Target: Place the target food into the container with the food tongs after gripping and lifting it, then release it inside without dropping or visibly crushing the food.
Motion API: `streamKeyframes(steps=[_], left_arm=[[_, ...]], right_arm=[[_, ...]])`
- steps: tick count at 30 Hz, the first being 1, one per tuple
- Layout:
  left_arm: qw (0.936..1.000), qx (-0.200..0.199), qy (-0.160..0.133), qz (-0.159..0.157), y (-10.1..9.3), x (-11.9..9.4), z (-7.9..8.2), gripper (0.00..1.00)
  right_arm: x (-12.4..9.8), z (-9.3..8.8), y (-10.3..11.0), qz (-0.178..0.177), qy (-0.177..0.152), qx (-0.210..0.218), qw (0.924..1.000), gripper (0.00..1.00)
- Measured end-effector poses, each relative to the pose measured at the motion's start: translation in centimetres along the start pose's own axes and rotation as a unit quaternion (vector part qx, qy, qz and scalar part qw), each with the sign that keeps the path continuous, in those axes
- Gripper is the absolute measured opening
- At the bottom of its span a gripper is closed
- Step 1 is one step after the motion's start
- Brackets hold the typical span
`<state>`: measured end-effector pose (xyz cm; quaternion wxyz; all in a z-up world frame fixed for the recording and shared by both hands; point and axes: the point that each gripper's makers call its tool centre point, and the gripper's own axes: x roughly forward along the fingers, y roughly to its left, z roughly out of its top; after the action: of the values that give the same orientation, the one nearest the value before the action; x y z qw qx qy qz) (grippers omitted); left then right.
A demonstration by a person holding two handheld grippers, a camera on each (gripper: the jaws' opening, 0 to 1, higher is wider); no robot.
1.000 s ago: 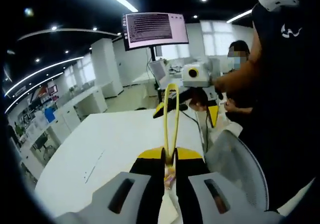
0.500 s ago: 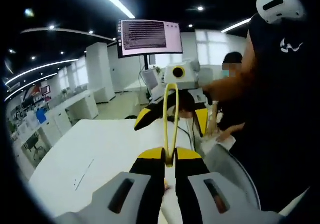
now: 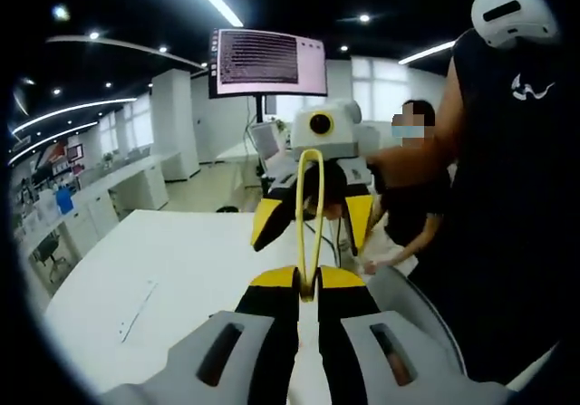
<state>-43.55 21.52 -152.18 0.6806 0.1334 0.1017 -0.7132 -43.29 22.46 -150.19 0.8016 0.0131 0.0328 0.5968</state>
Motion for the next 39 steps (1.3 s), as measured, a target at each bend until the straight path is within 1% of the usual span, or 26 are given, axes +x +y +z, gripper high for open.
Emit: streamKeyframes(steps=[3,5,13,15,17,19,20,22,24,25,27,28,30,31,32,33,34,35,36,38,39], left_arm=[[1.0,0.0,-0.004,-0.008,-0.3,0.1,0.1,0.01],[0.9999,0.002,-0.003,-0.01,-0.4,0.2,0.1,0.01],[0.9999,0.0,0.001,-0.012,-0.4,0.2,0.0,0.01],[0.9999,-0.004,-0.005,-0.012,-0.4,0.2,0.1,0.01],[0.9999,-0.001,-0.007,-0.015,-0.6,0.1,0.2,0.02],[0.9998,0.008,-0.009,-0.019,-0.8,0.1,0.1,0.1],[0.9997,0.011,-0.016,-0.017,-0.8,0.1,0.3,0.11],[0.9995,0.006,-0.026,-0.017,-0.8,-0.2,0.4,0.13],[0.9993,0.01,-0.029,-0.02,-1.0,-0.2,0.2,0.16],[0.9993,0.014,-0.03,-0.019,-1.0,-0.2,0.1,0.18],[0.9993,0.016,-0.028,-0.017,-1.0,-0.2,-0.4,0.2],[0.9998,0.004,-0.015,-0.011,-0.8,-0.3,-1.2,0.23],[0.9997,-0.012,-0.021,-0.009,-0.8,-0.5,-1.7,0.32],[0.9995,-0.019,-0.025,0.001,-0.5,-0.6,-1.7,0.32],[0.9992,-0.022,-0.033,0.004,-0.5,-0.8,-1.6,0.28],[0.999,-0.024,-0.038,0.004,-0.5,-0.9,-1.5,0.23],[0.9989,-0.025,-0.04,-0.006,-1.0,-0.9,-1.4,0.21],[0.9989,-0.023,-0.039,-0.009,-1.1,-0.8,-1.4,0.18],[0.9989,-0.026,-0.038,-0.008,-1.2,-0.7,-1.5,0.19],[0.9985,-0.034,-0.041,-0.009,-1.2,-0.8,-1.5,0.17],[0.9986,-0.032,-0.042,-0.008,-1.2,-0.8,-1.5,0.11]], right_arm=[[-0.1,0.1,0.1,0.005,-0.002,0.003,1.0,0.25],[-0.1,0.2,0.1,0.006,-0.005,0.008,0.9999,0.21],[0.0,0.2,0.3,0.008,-0.006,0.01,0.9999,0.21],[0.0,0.4,0.2,0.007,-0.01,0.01,0.9999,0.2],[0.0,0.4,0.3,0.009,-0.007,0.013,0.9998,0.2],[0.0,0.5,0.5,0.009,-0.006,0.012,0.9999,0.22],[0.0,0.6,0.5,0.008,-0.009,0.014,0.9998,0.22],[-0.1,0.7,0.5,0.008,-0.006,0.014,0.9999,0.22],[0.1,0.6,0.9,0.011,0.001,0.005,0.9999,0.23],[0.2,0.5,0.9,0.011,0.004,-0.004,0.9999,0.23],[0.4,0.4,1.0,0.008,0.006,-0.007,0.9999,0.23],[0.3,0.5,0.9,0.008,0.004,-0.006,0.9999,0.23],[0.3,0.4,0.7,0.004,0.006,-0.007,1.0,0.23],[0.2,0.3,0.8,0.006,0.008,-0.006,0.9999,0.23],[0.3,0.2,0.9,0.008,0.008,-0.003,0.9999,0.23],[0.3,0.2,1.0,0.01,0.008,-0.002,0.9999,0.23],[0.3,0.1,1.2,0.01,0.009,-0.002,0.9999,0.23],[0.4,0.1,1.1,0.009,0.008,-0.004,0.9999,0.23],[0.4,0.2,1.3,0.012,0.007,-0.002,0.9999,0.24],[0.4,0.1,1.3,0.013,0.008,-0.005,0.9999,0.23],[0.4,0.1,1.3,0.013,0.009,-0.005,0.9999,0.22]])
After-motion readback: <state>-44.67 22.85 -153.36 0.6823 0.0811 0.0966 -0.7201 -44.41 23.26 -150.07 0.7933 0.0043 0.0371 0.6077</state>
